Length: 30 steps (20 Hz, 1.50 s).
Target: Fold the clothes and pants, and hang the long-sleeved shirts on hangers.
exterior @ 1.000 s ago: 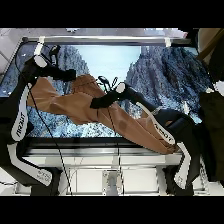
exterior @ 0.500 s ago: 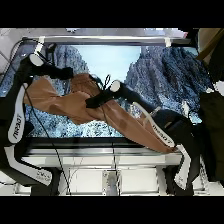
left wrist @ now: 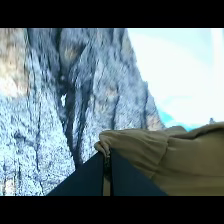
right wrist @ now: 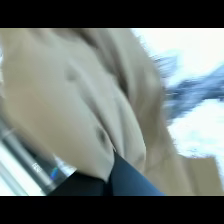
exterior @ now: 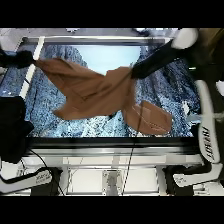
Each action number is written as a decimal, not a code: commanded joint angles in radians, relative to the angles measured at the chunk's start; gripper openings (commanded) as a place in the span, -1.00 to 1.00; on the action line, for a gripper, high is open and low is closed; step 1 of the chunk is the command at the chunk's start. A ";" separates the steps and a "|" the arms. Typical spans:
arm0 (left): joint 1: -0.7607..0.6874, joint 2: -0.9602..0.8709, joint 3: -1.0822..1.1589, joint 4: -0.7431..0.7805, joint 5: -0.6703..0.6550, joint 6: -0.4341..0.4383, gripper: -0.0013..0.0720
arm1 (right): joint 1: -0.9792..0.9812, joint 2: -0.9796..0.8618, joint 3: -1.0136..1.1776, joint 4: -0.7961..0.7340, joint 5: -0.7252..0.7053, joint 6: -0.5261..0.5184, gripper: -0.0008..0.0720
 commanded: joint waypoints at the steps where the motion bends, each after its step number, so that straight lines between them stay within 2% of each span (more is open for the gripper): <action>1: -0.017 0.138 0.000 -0.016 -0.019 0.001 -0.92 | -0.124 0.131 0.045 -0.071 -0.014 0.003 -0.94; 4: -0.048 0.177 -0.003 0.002 -0.061 0.000 -0.91 | -0.171 0.151 0.043 -0.067 -0.055 0.003 -0.94; 5: -0.048 0.174 -0.010 0.011 -0.097 0.000 -0.92 | -0.172 0.150 0.025 -0.068 -0.055 0.003 -0.88; 6: -0.048 0.172 -0.035 0.035 -0.133 0.000 -0.92 | -0.172 0.148 0.001 -0.066 -0.053 0.004 -0.54; 7: -0.048 0.172 -0.073 0.072 -0.157 0.000 -0.91 | -0.172 0.141 -0.029 -0.065 -0.043 0.005 0.10; 8: -0.047 0.172 -0.127 0.129 -0.167 0.000 -0.92 | -0.170 0.129 -0.053 -0.063 -0.020 0.005 0.36; 10: -0.047 0.167 -0.247 0.279 -0.152 -0.001 -0.92 | -0.170 0.098 -0.097 -0.067 0.037 0.004 0.35; 12: -0.043 0.146 -0.343 0.401 -0.072 -0.039 -0.92 | -0.175 0.074 -0.143 -0.091 0.076 0.004 0.34; 14: -0.033 0.089 -0.370 0.402 0.056 -0.086 -0.91 | -0.182 0.059 -0.180 -0.097 0.075 0.004 0.31; 15: -0.034 0.051 -0.370 0.399 0.117 -0.110 -0.84 | -0.182 0.055 -0.192 -0.101 0.076 0.004 0.27; 16: -0.035 0.020 -0.370 0.386 0.158 -0.118 -0.22 | -0.182 0.052 -0.201 -0.102 0.079 0.004 0.24; 17: -0.035 -0.006 -0.370 0.369 0.180 -0.122 0.74 | -0.182 0.052 -0.204 -0.108 0.093 0.004 0.24; 18: -0.035 -0.017 -0.370 0.366 0.181 -0.127 0.95 | -0.182 0.053 -0.204 -0.129 0.119 0.004 0.24; 20: -0.010 -0.004 -0.370 0.370 0.151 -0.136 0.95 | -0.198 0.063 -0.205 -0.201 0.164 0.003 0.24; 23: 0.103 0.062 -0.423 0.452 -0.001 -0.135 0.95 | -0.285 0.110 -0.260 -0.211 0.186 0.015 0.24; 26: 0.332 0.223 -0.708 0.401 0.034 -0.133 0.95 | -0.391 0.242 -0.527 -0.161 0.168 0.027 0.24; 28: 0.499 0.362 -0.929 0.218 0.199 -0.174 0.94 | -0.421 0.356 -0.741 -0.106 0.069 0.032 0.24; 29: 0.576 0.417 -1.017 0.062 0.262 -0.153 0.94 | -0.421 0.404 -0.824 -0.071 0.003 0.041 0.24; 30: 0.639 0.445 -1.084 -0.085 0.291 -0.096 0.94 | -0.418 0.446 -0.893 -0.023 -0.060 0.045 0.24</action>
